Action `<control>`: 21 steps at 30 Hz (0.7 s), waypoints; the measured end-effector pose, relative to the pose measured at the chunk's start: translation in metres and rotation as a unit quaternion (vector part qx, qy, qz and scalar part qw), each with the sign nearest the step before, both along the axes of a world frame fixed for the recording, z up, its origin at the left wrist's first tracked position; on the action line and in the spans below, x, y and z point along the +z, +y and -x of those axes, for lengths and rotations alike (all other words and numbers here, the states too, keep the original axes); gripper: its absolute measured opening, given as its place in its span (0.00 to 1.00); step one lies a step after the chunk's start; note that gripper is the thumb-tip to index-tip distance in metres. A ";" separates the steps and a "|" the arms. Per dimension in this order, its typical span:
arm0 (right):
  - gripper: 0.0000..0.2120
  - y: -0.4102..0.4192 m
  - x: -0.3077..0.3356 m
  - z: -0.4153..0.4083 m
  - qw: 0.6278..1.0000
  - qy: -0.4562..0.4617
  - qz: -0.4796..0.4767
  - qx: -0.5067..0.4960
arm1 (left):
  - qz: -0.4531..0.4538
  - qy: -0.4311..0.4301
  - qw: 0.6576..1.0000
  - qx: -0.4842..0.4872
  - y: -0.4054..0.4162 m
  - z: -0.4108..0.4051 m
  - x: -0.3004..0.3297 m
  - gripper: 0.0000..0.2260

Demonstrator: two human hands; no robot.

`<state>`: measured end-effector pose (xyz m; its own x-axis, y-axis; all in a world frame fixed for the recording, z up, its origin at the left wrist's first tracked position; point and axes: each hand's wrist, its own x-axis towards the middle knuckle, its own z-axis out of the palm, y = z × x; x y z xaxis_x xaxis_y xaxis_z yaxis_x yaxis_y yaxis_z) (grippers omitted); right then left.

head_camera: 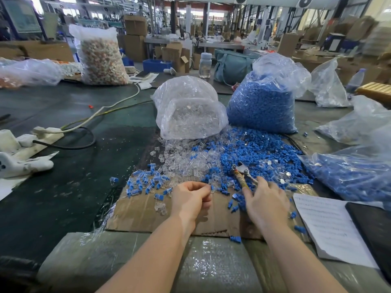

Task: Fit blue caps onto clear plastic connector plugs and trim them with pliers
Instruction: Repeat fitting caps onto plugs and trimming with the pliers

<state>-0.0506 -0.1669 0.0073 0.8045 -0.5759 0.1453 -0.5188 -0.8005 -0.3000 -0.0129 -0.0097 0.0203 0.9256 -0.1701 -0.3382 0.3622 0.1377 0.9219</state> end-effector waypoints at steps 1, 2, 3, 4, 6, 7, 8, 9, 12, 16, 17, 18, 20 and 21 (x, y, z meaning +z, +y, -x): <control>0.30 -0.005 -0.001 -0.002 0.998 0.061 0.000 -0.022 | 0.001 0.000 1.000 0.000 0.000 0.000 0.000 0.03; 0.34 -0.009 -0.003 -0.003 0.994 0.109 -0.010 -0.032 | 0.000 0.000 1.000 0.001 0.001 0.000 0.001 0.03; 0.37 -0.013 -0.005 -0.005 0.989 0.144 -0.019 -0.034 | -0.001 0.001 1.000 0.001 0.001 -0.001 0.001 0.03; 0.39 -0.015 -0.007 -0.007 0.985 0.169 -0.020 -0.033 | -0.002 0.002 1.000 0.001 0.000 -0.002 0.001 0.02; 0.40 -0.017 -0.008 -0.010 0.982 0.184 -0.014 -0.030 | -0.002 0.005 1.000 0.001 0.001 -0.003 0.002 0.02; 0.39 -0.018 -0.008 -0.011 0.983 0.180 -0.013 -0.030 | -0.001 0.007 1.000 0.002 0.001 -0.005 0.002 0.02; 0.37 -0.017 -0.008 -0.013 0.984 0.174 -0.014 -0.030 | 0.000 0.010 1.000 0.003 0.002 -0.006 0.003 0.03; 0.36 -0.016 -0.007 -0.014 0.985 0.168 -0.012 -0.031 | 0.001 0.012 1.000 0.005 0.002 -0.007 0.003 0.03; 0.26 -0.013 -0.001 -0.014 0.990 0.134 0.021 -0.031 | -0.002 0.016 1.000 0.008 0.004 -0.011 0.005 0.02; 0.20 -0.009 0.015 -0.012 0.992 0.113 0.053 -0.003 | 0.020 0.025 0.999 0.024 0.008 -0.020 0.008 0.00; 0.19 -0.008 0.019 -0.013 0.992 0.112 0.048 0.016 | 0.030 0.027 0.999 0.032 0.008 -0.023 0.010 0.01; 0.18 -0.006 0.022 -0.013 0.993 0.104 0.025 0.042 | 0.039 0.028 0.998 0.038 0.009 -0.027 0.011 0.01; 0.14 0.002 0.032 -0.012 0.988 0.069 -0.094 0.101 | 0.055 0.035 0.997 0.048 0.010 -0.033 0.014 0.02; 0.13 0.006 0.038 -0.010 0.974 0.061 -0.182 0.124 | 0.062 0.041 0.996 0.052 0.010 -0.036 0.016 0.02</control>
<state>-0.0402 -0.1608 0.0456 0.9236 -0.3574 -0.1382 -0.3733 -0.7578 -0.5352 0.0234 0.0004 0.0360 0.9105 -0.1201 -0.3957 0.4134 0.2898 0.8632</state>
